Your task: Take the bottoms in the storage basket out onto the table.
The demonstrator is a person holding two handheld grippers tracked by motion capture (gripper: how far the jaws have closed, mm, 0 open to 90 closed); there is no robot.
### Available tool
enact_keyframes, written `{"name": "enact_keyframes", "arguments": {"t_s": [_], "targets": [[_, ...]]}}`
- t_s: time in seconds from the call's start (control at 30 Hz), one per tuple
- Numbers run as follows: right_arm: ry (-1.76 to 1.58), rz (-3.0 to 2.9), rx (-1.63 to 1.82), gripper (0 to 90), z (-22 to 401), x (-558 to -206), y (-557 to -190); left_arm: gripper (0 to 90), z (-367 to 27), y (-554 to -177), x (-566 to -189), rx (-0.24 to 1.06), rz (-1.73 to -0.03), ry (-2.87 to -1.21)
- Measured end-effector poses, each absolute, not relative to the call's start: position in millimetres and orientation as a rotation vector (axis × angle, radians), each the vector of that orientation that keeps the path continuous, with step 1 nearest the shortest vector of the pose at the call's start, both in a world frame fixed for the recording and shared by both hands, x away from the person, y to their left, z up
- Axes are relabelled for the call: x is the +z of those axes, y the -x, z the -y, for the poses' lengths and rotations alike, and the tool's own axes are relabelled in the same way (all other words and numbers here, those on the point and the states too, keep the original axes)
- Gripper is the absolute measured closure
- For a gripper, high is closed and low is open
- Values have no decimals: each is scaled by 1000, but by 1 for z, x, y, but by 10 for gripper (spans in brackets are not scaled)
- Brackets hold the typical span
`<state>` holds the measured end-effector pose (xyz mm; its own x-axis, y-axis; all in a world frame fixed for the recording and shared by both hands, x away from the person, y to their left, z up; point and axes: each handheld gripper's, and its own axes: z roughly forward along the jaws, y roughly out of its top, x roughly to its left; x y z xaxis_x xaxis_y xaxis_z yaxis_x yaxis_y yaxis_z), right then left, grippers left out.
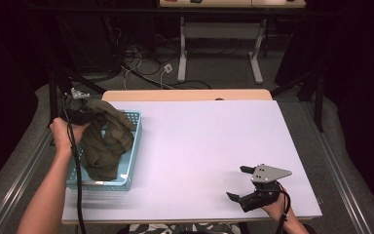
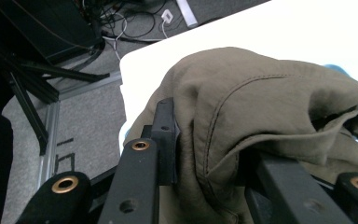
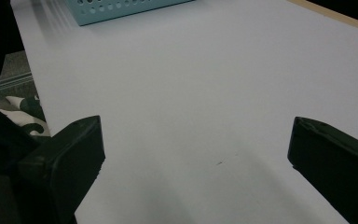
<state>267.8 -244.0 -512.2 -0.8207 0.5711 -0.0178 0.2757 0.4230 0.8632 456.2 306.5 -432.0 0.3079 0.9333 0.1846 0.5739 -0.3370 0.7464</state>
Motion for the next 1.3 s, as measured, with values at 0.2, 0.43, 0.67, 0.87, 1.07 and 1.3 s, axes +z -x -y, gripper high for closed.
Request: {"name": "enact_keyframes", "arguments": {"t_s": [0.2,0.43,0.67,0.87,1.07,1.3], "targets": [[-731,-2372,1354,35,244,-512,-268,721,-306,-453,-425,830,-1305,-2024],[-732,-2373,1352,35,244,-512,-268,725,-303,-447,-415,857,-1270,-2037],[-730,-2373,1352,35,244,-512,-268,730,-303,-441,-403,865,-1227,-2027],[-732,-2373,1352,35,244,-512,-268,730,-299,-438,-396,875,-1184,-2074],[-734,-2374,1350,35,244,-512,-268,731,-294,-433,-388,888,-1137,-2102],[-733,-2375,1352,35,244,-512,-268,730,-295,-429,-379,869,-1106,-2099]]}}
